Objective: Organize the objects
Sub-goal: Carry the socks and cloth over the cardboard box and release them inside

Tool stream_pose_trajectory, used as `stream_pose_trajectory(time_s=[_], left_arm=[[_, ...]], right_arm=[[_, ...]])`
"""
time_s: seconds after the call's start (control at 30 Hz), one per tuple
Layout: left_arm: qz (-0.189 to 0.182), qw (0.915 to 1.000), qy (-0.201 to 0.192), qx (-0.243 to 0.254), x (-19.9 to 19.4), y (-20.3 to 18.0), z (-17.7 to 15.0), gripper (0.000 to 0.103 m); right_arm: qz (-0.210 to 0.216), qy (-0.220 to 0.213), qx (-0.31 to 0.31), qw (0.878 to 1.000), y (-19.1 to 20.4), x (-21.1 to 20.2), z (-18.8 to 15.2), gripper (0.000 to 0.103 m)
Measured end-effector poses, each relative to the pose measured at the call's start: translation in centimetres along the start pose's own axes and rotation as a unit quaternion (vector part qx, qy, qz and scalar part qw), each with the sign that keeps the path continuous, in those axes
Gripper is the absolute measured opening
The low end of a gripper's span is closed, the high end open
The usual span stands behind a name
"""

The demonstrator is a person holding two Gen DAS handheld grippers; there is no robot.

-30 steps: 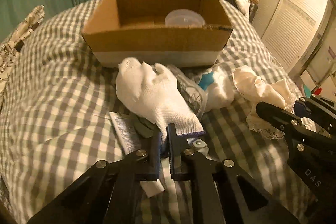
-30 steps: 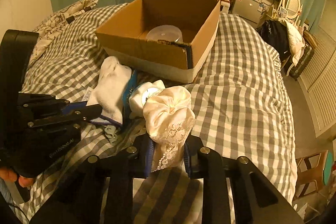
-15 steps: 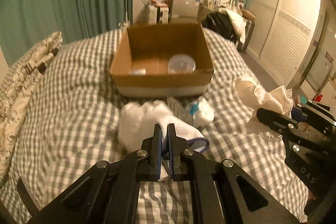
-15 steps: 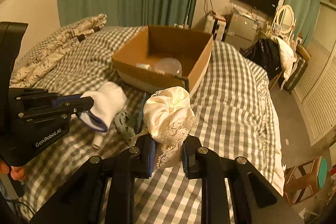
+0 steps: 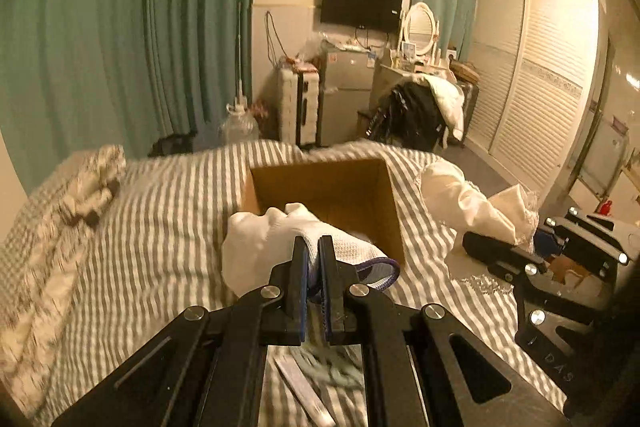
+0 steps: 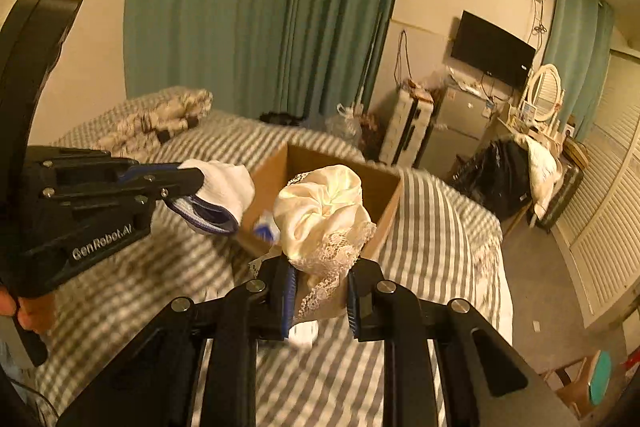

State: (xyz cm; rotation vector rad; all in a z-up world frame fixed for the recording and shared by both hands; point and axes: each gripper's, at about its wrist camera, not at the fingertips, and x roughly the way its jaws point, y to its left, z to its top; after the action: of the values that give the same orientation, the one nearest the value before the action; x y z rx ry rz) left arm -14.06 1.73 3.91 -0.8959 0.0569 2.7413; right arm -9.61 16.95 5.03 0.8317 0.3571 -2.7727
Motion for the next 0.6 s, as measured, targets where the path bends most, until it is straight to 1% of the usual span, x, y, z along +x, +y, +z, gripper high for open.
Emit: stream_pose_trajectory(time_s=[0.13, 0.27, 0.33, 0.43, 0.5, 0.6], left_arm=[[0.021, 0.9997, -0.009, 0.007, 3.0, 0.8, 2.9, 0.005], [0.030, 0.9995, -0.004, 0.011, 6.7, 1.5, 5.1, 0.005], [0.034, 0.9993, 0.000, 0.013, 8.5, 1.8, 5.6, 0.005], [0.037, 0.9991, 0.015, 0.013, 11.9, 2.4, 5.8, 0.005], [0.040, 0.9988, 0.026, 0.014, 13.7, 2.5, 5.4, 0.005], [0.035, 0.9982, 0.045, 0.017, 16.2, 2.7, 4.2, 0.005]], right_arm=[[-0.002, -0.010, 0.004, 1.000, -1.0, 2.8, 3.2, 0.019], [0.002, -0.009, 0.015, 1.000, -2.0, 6.5, 5.6, 0.019], [0.003, -0.005, 0.023, 1.000, -2.6, 8.8, 6.6, 0.019], [0.001, 0.001, 0.034, 0.999, -3.6, 11.9, 7.3, 0.019], [-0.002, 0.010, 0.038, 0.999, -4.1, 14.1, 7.3, 0.019], [-0.005, 0.024, 0.040, 0.999, -4.5, 16.7, 6.7, 0.019]])
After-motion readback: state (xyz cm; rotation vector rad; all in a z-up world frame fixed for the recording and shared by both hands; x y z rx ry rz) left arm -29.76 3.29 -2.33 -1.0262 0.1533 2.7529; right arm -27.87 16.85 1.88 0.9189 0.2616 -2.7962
